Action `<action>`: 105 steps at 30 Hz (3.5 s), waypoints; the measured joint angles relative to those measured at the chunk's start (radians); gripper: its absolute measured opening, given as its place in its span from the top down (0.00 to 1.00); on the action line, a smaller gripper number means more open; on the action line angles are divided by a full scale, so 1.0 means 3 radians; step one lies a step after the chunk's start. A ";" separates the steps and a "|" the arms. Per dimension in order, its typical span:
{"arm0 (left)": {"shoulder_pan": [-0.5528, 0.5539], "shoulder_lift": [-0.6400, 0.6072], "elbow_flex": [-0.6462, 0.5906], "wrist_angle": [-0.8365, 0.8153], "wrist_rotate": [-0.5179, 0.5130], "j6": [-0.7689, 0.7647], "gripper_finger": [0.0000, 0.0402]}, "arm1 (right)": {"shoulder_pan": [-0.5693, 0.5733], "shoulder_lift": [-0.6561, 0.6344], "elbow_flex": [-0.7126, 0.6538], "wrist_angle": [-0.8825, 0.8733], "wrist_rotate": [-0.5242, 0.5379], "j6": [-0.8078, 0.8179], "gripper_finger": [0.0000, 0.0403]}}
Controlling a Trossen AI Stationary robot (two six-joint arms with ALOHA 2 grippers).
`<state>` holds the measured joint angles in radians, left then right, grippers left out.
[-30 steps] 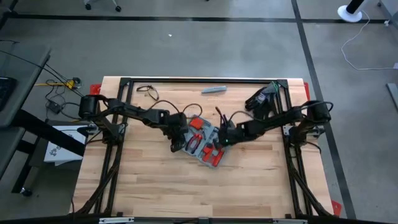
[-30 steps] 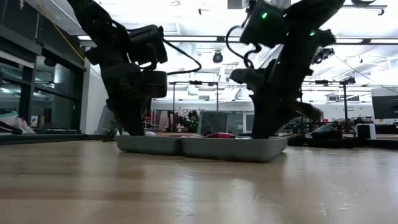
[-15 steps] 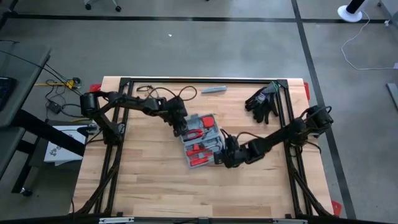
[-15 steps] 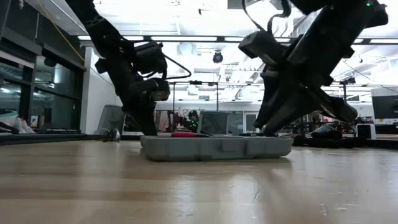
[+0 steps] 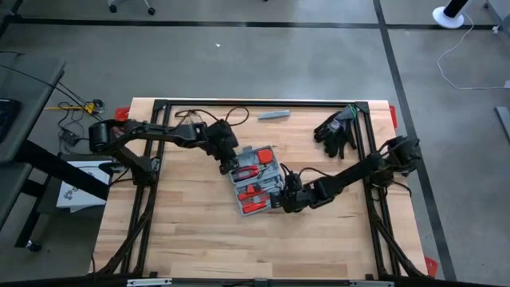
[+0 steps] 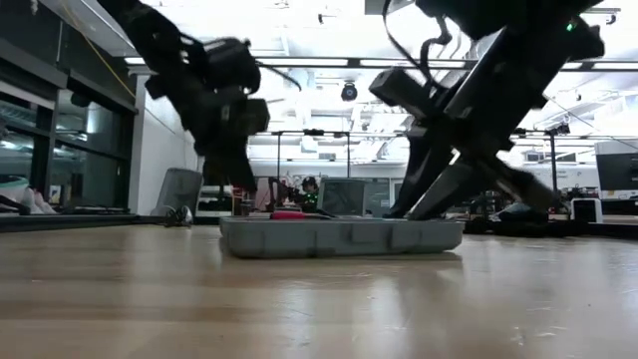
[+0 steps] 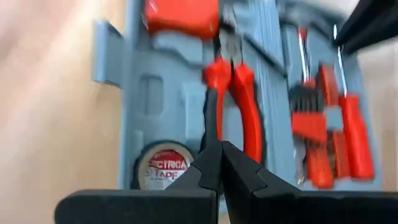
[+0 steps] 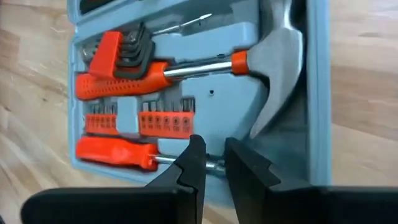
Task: Prefit tool cases
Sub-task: Remove the orange hex key set from the gray prefit tool case
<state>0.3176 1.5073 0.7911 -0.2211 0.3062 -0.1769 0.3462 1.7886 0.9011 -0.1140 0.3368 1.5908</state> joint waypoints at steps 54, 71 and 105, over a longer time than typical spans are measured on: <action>-0.1502 0.0191 0.0012 0.0275 -0.1091 0.1130 0.49 | 0.0049 0.0337 0.0000 0.1270 0.0542 -0.0157 0.86; -0.1381 0.0602 0.0031 0.0353 -0.1110 0.1110 0.52 | 0.0048 0.0336 0.0002 0.1271 0.0544 -0.0157 0.86; -0.1237 0.0458 0.0000 0.0344 -0.0948 0.0374 1.00 | 0.0044 0.0334 0.0003 0.1299 0.0558 -0.0155 0.86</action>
<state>-0.0534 1.6447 0.7911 -0.1179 0.0219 -0.0646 0.3594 1.8889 0.9020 0.2758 0.5041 1.5444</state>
